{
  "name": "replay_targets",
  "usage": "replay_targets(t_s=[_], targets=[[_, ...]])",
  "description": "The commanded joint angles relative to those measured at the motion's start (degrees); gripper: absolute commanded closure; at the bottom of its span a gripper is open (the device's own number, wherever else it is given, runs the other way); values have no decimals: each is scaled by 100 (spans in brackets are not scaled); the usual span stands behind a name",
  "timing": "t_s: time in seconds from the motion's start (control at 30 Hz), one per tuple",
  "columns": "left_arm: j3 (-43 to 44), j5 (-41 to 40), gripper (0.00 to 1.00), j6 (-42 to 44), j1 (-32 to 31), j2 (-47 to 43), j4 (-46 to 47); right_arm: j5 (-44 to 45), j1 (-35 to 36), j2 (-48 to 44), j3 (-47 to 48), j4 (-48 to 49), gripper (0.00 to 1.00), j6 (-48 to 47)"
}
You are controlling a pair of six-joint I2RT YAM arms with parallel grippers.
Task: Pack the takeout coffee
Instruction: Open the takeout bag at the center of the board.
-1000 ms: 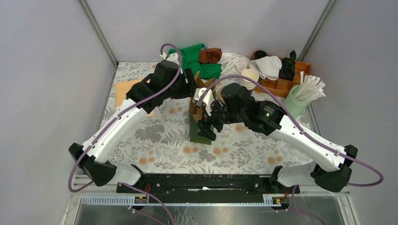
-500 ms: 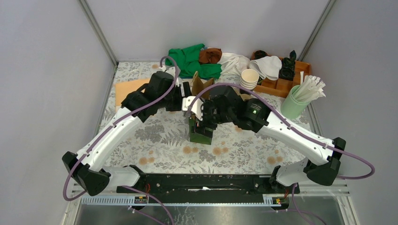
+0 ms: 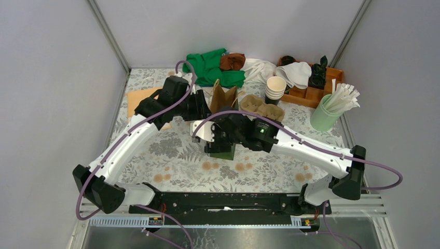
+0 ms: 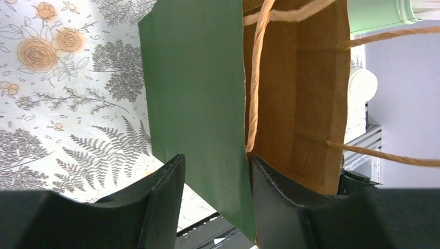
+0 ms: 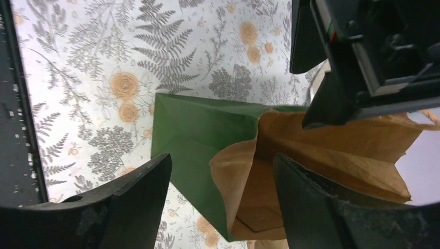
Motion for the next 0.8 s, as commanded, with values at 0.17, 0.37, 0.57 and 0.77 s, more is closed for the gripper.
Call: replay_targets(t_s=[0.17, 0.37, 0.57, 0.77], targets=[[20, 81, 59, 149, 162, -7, 232, 1047, 40, 516, 267, -201, 34, -292], [115, 59, 69, 199, 171, 48, 220, 1125, 40, 628, 578, -375, 62, -74], [126, -12, 81, 227, 171, 126, 215, 360, 35, 316, 562, -388, 77, 354], [99, -171, 92, 246, 175, 172, 222, -255, 31, 279, 613, -723, 92, 667]])
